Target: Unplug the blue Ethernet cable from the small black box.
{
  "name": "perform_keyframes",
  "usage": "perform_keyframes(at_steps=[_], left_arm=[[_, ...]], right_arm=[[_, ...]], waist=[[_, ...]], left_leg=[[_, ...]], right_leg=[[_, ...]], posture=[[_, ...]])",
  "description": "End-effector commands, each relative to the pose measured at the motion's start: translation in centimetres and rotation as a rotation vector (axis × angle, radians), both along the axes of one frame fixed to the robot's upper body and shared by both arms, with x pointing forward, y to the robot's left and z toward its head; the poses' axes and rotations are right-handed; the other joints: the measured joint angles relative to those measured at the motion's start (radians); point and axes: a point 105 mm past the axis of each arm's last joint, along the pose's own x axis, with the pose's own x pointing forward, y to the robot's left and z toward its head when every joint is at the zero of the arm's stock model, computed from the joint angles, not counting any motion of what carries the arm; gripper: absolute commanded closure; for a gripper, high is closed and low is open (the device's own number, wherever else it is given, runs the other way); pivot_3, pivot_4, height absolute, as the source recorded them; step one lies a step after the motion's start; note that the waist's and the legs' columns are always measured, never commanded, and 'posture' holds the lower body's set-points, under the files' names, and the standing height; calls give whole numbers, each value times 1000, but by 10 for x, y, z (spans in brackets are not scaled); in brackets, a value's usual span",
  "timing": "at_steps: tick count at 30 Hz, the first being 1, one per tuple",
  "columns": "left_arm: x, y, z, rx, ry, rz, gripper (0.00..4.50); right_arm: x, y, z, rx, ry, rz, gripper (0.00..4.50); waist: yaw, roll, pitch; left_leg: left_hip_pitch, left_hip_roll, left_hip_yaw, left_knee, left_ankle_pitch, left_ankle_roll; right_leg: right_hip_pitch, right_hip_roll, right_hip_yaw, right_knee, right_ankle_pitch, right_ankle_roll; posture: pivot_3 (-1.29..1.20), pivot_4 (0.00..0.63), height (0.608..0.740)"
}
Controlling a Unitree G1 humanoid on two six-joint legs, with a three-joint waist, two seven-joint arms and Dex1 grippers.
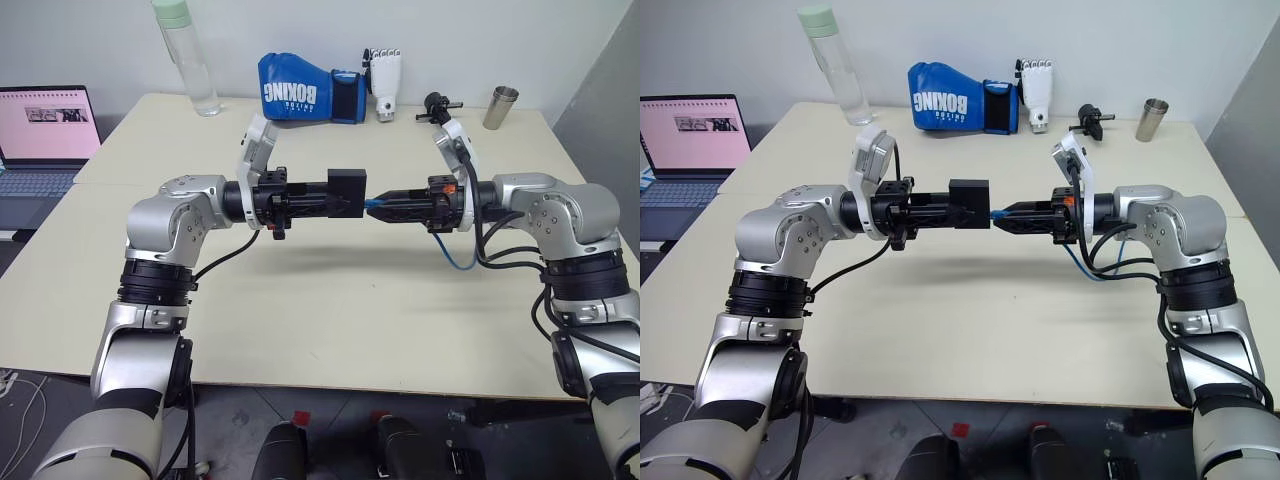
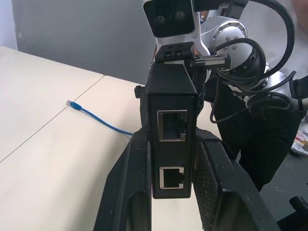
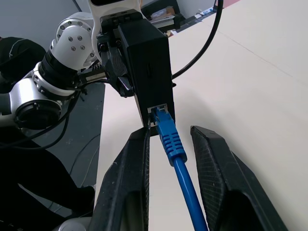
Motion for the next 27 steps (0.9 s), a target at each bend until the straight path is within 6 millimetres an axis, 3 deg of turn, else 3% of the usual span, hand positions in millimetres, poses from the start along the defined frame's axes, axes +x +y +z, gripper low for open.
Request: perform_keyframes(at_steps=[1,11,27], left_arm=[[-6,-3,13,-6,-53,-32,3702],[-5,-2,12,-5,-54,-29,3702],[-4,-2,13,-2,-58,-28,3702]], right_arm=[[-7,0,24,43,-54,36,3098],[-11,0,27,57,-27,60,3098],[-8,-1,13,-2,-66,55,3098]], waist=[[0,0,0],[0,0,0],[0,0,0]], left_leg=[[0,0,0,0,0,0],[0,0,0,0,0,0],[0,0,0,0,0,0]], right_leg=[[0,0,0,0,0,0],[0,0,0,0,0,0],[0,0,0,0,0,0]], posture=[[0,150,740],[0,150,740],[0,150,740]])
